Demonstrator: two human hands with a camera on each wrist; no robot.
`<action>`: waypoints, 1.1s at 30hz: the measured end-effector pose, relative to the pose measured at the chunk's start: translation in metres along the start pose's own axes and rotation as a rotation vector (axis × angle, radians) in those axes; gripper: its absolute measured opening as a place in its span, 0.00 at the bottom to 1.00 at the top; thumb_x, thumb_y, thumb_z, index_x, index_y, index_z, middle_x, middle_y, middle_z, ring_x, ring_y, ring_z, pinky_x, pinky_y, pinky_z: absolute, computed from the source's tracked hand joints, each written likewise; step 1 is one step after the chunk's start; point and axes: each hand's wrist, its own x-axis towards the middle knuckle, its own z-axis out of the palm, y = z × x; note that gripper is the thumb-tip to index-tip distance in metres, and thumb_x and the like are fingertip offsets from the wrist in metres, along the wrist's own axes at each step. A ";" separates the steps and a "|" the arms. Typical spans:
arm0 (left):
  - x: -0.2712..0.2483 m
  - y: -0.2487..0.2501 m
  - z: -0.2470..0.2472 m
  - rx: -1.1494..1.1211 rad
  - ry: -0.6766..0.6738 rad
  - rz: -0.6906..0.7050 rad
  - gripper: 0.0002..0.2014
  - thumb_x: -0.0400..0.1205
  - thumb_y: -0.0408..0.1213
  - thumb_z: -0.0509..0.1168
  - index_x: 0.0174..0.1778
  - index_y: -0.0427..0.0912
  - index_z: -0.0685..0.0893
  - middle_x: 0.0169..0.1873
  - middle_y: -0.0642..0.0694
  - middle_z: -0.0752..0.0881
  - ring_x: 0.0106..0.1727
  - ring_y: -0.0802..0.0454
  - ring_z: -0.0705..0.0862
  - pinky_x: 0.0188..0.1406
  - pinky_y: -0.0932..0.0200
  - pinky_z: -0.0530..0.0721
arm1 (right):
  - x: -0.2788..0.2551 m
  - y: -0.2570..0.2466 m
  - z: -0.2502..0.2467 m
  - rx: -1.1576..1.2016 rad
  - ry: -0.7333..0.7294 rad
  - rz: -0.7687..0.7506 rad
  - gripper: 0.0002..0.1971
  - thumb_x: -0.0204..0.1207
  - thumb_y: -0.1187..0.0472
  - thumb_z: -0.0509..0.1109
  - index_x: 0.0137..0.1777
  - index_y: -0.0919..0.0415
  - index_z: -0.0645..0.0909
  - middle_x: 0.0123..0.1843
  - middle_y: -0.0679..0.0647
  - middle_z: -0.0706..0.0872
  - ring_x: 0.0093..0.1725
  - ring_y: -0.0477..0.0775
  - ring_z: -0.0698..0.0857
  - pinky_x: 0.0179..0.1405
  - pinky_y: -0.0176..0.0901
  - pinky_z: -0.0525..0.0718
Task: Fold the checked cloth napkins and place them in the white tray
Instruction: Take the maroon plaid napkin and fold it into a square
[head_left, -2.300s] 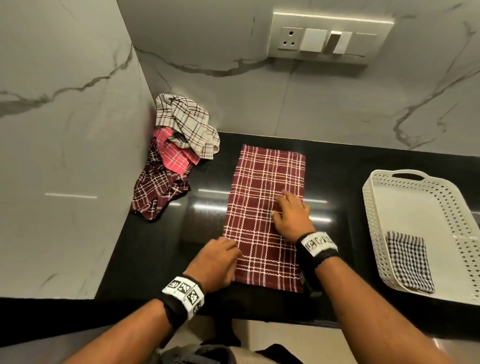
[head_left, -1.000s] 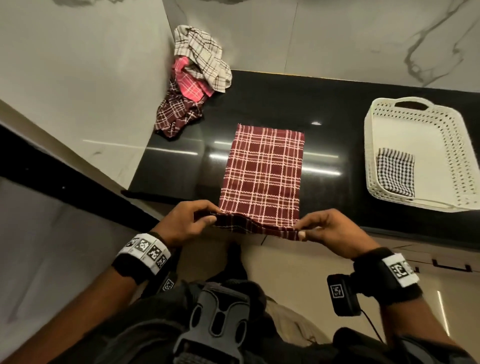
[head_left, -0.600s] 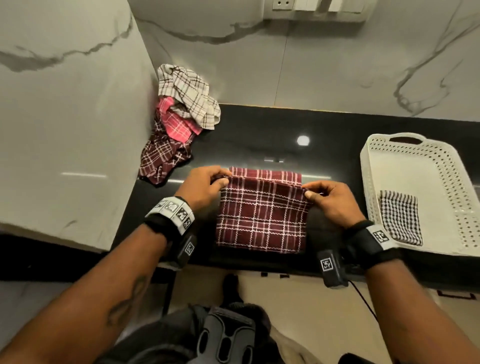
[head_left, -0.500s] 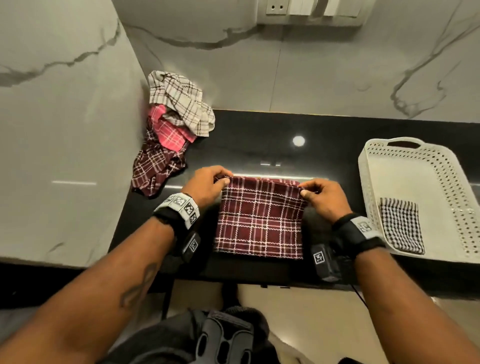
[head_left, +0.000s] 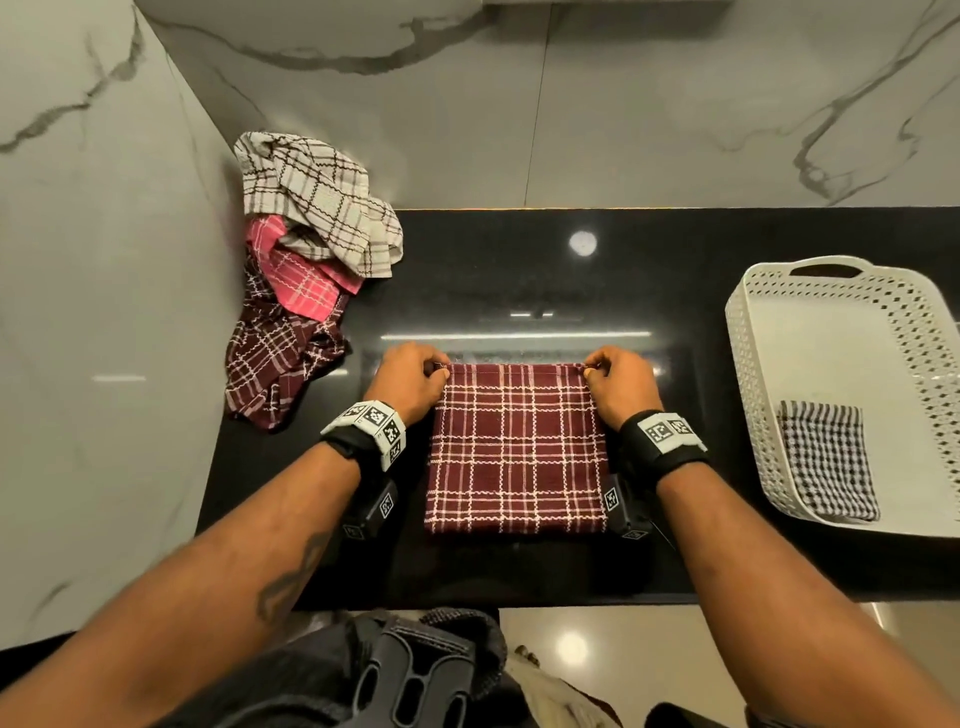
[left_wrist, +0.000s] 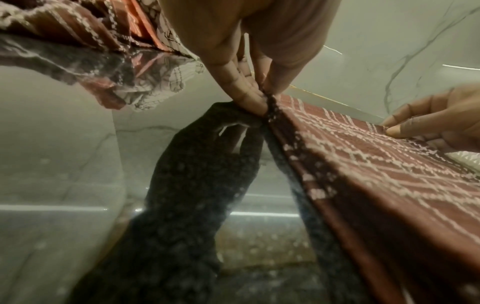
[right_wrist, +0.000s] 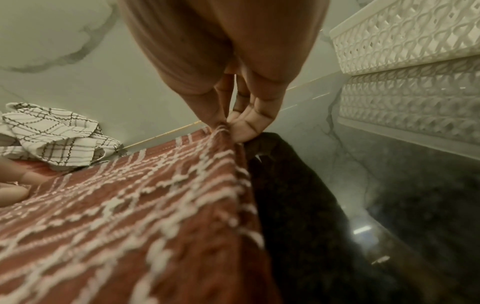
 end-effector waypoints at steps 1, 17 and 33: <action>0.000 0.001 -0.001 -0.001 -0.002 0.004 0.06 0.81 0.34 0.70 0.49 0.43 0.92 0.40 0.51 0.87 0.42 0.56 0.83 0.51 0.64 0.78 | 0.001 0.000 0.000 -0.008 -0.002 0.004 0.06 0.80 0.65 0.69 0.46 0.54 0.85 0.43 0.53 0.89 0.43 0.52 0.86 0.51 0.48 0.87; -0.046 0.001 0.050 0.778 -0.294 0.364 0.39 0.85 0.64 0.36 0.88 0.45 0.41 0.87 0.46 0.39 0.88 0.48 0.39 0.87 0.44 0.43 | -0.067 -0.016 0.039 -0.651 -0.518 -0.334 0.47 0.80 0.26 0.44 0.86 0.53 0.28 0.83 0.51 0.21 0.84 0.57 0.25 0.81 0.69 0.29; -0.103 0.006 0.066 0.760 -0.346 0.295 0.40 0.83 0.63 0.30 0.87 0.44 0.38 0.86 0.45 0.35 0.87 0.48 0.37 0.86 0.43 0.41 | -0.115 0.007 0.034 -0.652 -0.491 -0.328 0.43 0.83 0.31 0.43 0.87 0.56 0.33 0.87 0.55 0.28 0.86 0.57 0.30 0.81 0.70 0.29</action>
